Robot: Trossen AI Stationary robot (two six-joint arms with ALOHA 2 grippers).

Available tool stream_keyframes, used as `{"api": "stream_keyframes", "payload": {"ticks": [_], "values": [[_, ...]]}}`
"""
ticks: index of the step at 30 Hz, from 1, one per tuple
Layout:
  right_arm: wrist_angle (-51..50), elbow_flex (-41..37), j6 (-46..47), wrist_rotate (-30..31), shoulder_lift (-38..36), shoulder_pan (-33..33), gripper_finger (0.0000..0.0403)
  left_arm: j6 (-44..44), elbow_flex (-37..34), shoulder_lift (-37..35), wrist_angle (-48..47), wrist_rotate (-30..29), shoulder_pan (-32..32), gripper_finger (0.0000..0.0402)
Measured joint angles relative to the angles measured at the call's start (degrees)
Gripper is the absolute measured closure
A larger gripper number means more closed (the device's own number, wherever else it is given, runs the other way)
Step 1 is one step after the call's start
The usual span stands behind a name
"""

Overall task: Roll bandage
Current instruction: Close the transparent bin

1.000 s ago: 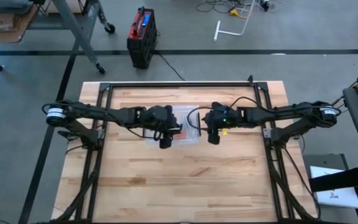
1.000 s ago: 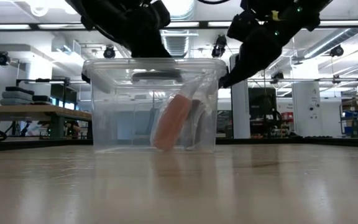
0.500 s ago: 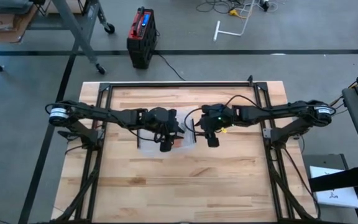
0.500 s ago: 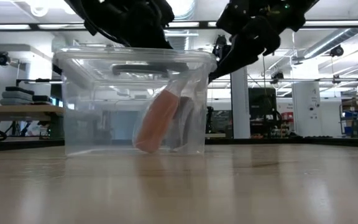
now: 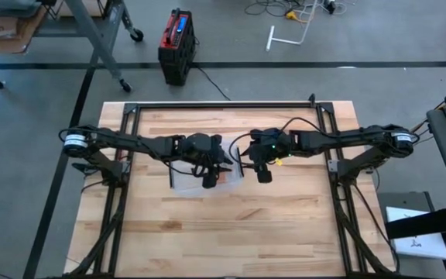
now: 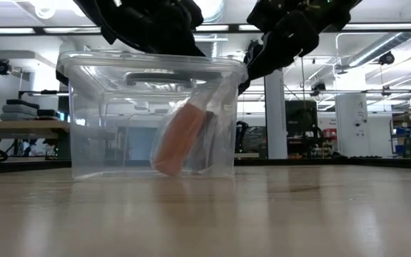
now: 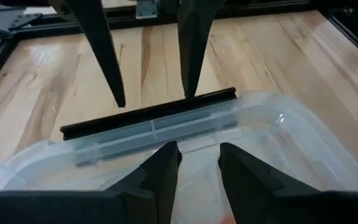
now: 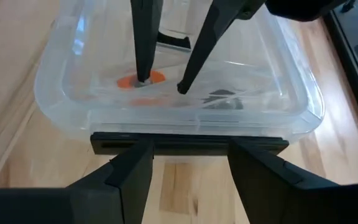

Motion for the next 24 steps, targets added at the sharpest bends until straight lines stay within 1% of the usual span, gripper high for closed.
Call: {"api": "stream_keyframes", "payload": {"ticks": [2,5,7,9,13,15,16,17,19,21,24], "values": [[0.0,-0.2,0.0,0.8,-0.3,0.0,0.0204,-0.4,-0.2,0.0,1.6,-0.3,-0.2,0.0287],[0.9,-0.3,-0.1,3.9,-0.4,0.0,0.0204,-1.6,-0.6,-0.2,5.8,-0.8,-0.4,0.0286],[0.6,-0.4,-0.4,4.7,-0.5,0.0,0.0204,-2.7,-1.5,-0.8,10.8,-0.7,-0.4,0.0281],[0.3,-0.5,-0.6,5.0,-0.5,0.0,0.0204,-3.7,-4.2,-2.0,16.0,-0.4,-0.4,0.0273],[1.1,-1.8,-1.0,5.0,-0.8,0.0,0.0204,-8.1,-13.2,-3.6,33.6,-0.5,-0.4,0.0251],[4.3,-3.2,-0.9,5.1,-1.1,-0.1,0.0204,-10.9,-17.5,-3.8,43.7,-1.6,-0.4,0.024],[6.0,-4.1,-0.7,5.0,-1.2,-0.2,0.0204,-12.7,-19.3,-3.9,46.5,-2.7,-0.4,0.0235],[7.7,-4.8,-0.4,5.1,-1.3,-0.3,0.0204,-14.3,-20.5,-3.9,47.6,-3.7,-0.4,0.023],[10.1,-6.0,-0.4,5.1,-1.3,-0.7,0.0204,-16.0,-21.6,-3.7,46.4,-5.8,-0.4,0.022],[11.2,-6.5,0.1,5.1,-1.2,-0.8,0.0204,-15.9,-21.7,-3.5,44.4,-7.4,-0.4,0.0212],[13.5,-6.6,0.2,5.1,-1.2,-0.9,0.0204,-14.4,-21.6,-3.4,42.5,-7.8,-0.5,0.0206]]}}
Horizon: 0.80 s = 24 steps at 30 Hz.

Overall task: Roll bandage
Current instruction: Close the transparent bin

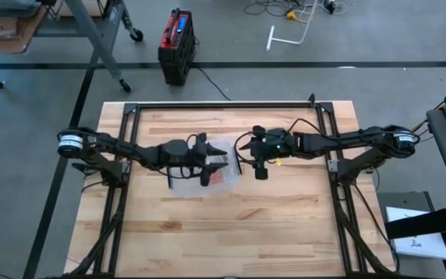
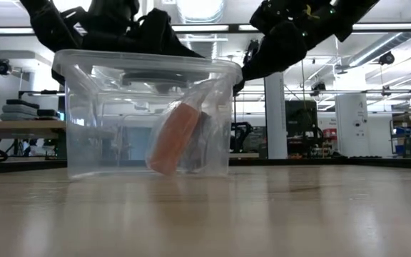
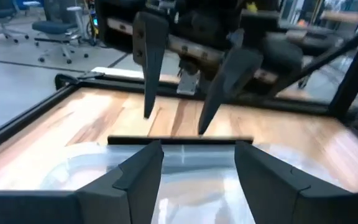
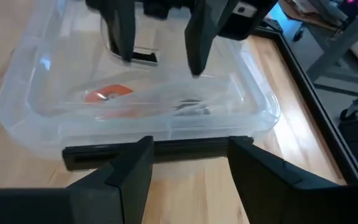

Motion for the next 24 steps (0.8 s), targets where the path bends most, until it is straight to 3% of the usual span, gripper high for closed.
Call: {"api": "stream_keyframes", "payload": {"ticks": [11,17,24], "values": [[-1.7,-0.1,-0.6,-0.4,0.7,-1.4,0.0204,6.1,0.8,0.1,-9.5,0.6,0.0,0.0225],[-0.9,-0.1,2.9,-8.7,1.4,-1.4,0.0204,7.9,0.7,0.1,-9.7,1.9,-0.1,0.0238],[1.4,-0.2,4.0,-9.9,4.6,-1.2,0.0204,10.2,0.7,0.9,-10.1,5.2,0.2,0.0255]]}}
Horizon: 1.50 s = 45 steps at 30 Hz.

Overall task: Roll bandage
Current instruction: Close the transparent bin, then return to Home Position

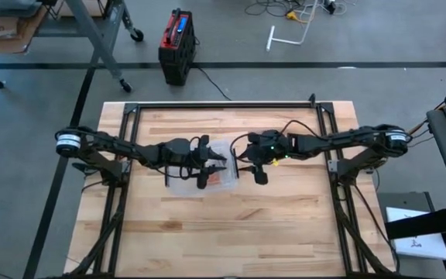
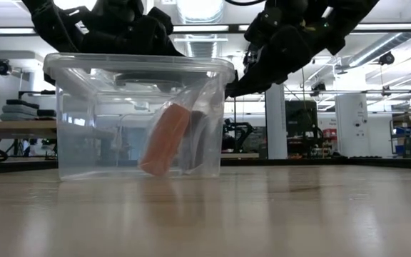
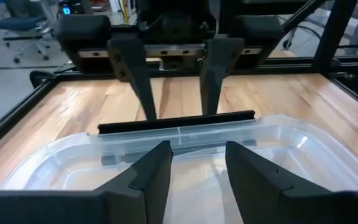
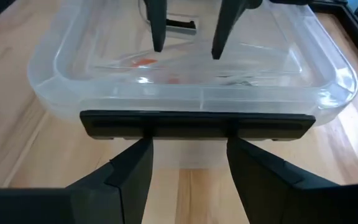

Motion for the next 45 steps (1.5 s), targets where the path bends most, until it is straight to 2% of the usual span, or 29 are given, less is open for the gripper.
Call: {"api": "stream_keyframes", "payload": {"ticks": [7,24,27,31,38,41,45], "values": [[4.5,-0.3,2.0,-3.2,1.8,-0.1,0.0204,0.0,0.0,1.0,0.6,0.8,0.0,0.0269],[5.8,3.0,1.9,-3.6,2.9,2.2,0.0204,1.3,-0.1,1.2,0.7,0.4,0.3,0.0282],[5.0,3.3,1.7,-3.2,0.7,2.3,0.0204,1.0,-0.1,1.2,1.0,0.0,0.3,0.0284],[2.4,3.2,0.1,0.6,-5.2,2.3,0.0204,1.0,-0.1,0.3,1.4,-0.1,0.4,0.0277],[1.6,0.4,-0.7,2.2,-12.5,1.0,0.0204,2.1,-0.8,-7.5,0.1,-0.3,0.4,0.0244],[-1.0,-1.6,-0.5,2.5,-15.7,-0.3,0.0204,1.7,-0.7,-13.7,-0.2,-0.1,0.4,0.023],[-2.0,-4.5,2.4,2.4,-24.9,-2.5,0.0204,1.5,-0.7,-22.8,-6.6,0.2,0.4,0.0215]]}}
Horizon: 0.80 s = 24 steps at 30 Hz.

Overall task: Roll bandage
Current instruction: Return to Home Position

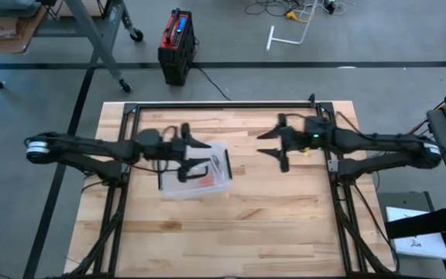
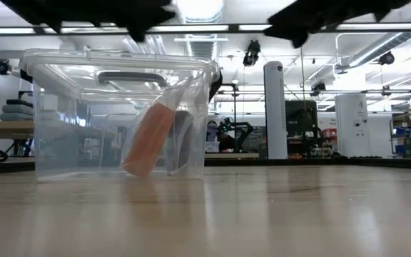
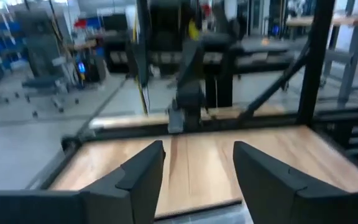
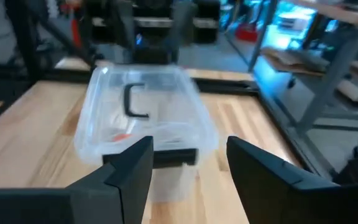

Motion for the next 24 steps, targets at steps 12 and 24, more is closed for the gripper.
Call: {"api": "stream_keyframes", "payload": {"ticks": [12,24], "values": [[-0.7,-15.5,7.4,1.0,-29.3,-0.8,0.0204,-1.8,-0.4,-25.1,-26.0,-4.1,0.0,0.0233],[-3.0,-25.8,14.6,1.8,-58.0,-0.9,0.0204,-5.8,-13.3,-46.7,-25.8,-7.1,0.0,0.028]]}}
